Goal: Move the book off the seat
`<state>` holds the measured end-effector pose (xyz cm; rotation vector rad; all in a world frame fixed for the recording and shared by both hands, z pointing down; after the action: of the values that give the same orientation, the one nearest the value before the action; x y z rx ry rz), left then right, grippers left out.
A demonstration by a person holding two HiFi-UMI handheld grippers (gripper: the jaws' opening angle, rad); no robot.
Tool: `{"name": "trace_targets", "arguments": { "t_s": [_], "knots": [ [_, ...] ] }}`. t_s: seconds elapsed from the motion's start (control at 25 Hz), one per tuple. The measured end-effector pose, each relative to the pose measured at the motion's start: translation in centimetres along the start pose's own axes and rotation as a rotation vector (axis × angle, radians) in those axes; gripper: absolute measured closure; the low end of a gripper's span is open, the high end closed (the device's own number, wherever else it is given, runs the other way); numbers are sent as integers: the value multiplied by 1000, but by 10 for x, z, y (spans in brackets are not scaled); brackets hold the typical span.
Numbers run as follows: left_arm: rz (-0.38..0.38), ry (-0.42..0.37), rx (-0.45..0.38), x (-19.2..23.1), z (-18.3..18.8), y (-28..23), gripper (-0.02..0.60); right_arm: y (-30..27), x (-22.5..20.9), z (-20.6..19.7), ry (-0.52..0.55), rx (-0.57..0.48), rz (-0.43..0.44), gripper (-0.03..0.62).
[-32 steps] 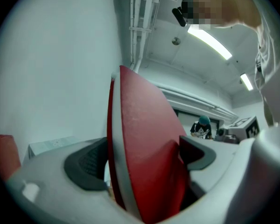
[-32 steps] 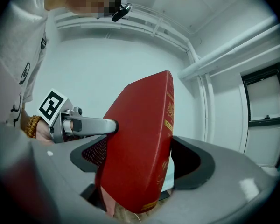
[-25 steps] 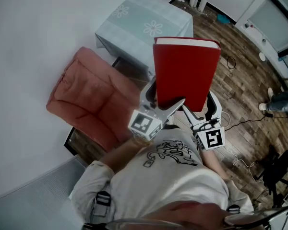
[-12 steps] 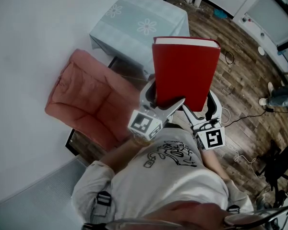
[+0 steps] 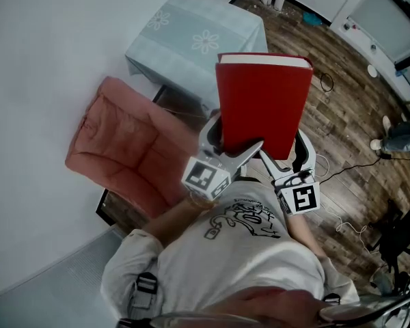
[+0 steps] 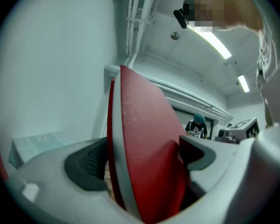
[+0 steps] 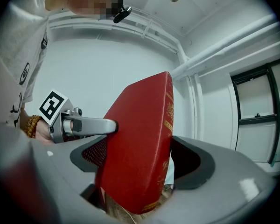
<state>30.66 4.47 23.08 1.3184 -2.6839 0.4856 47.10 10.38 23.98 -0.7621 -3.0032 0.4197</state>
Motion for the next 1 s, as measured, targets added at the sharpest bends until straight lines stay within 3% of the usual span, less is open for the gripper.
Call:
{"name": "trace_targets", "arguments": {
  "t_s": [0.4, 1.0],
  "knots": [
    [-11, 12, 3, 35, 11, -33, 117, -38, -26, 8, 9, 24, -7, 171],
    [-46, 33, -8, 134, 47, -83, 120, -143, -60, 47, -3, -2, -48, 174]
  ]
}}
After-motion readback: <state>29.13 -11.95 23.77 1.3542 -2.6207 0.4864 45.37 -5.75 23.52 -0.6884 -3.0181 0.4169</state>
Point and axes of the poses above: the fingertips, and each gripper's own axes: y backward along the fingers, x to its left, z out of its top, the point moved 8 cm from there along y, backward along the fingers, and after that the axes turned 10 degrees about x, right-handed, at the moved point
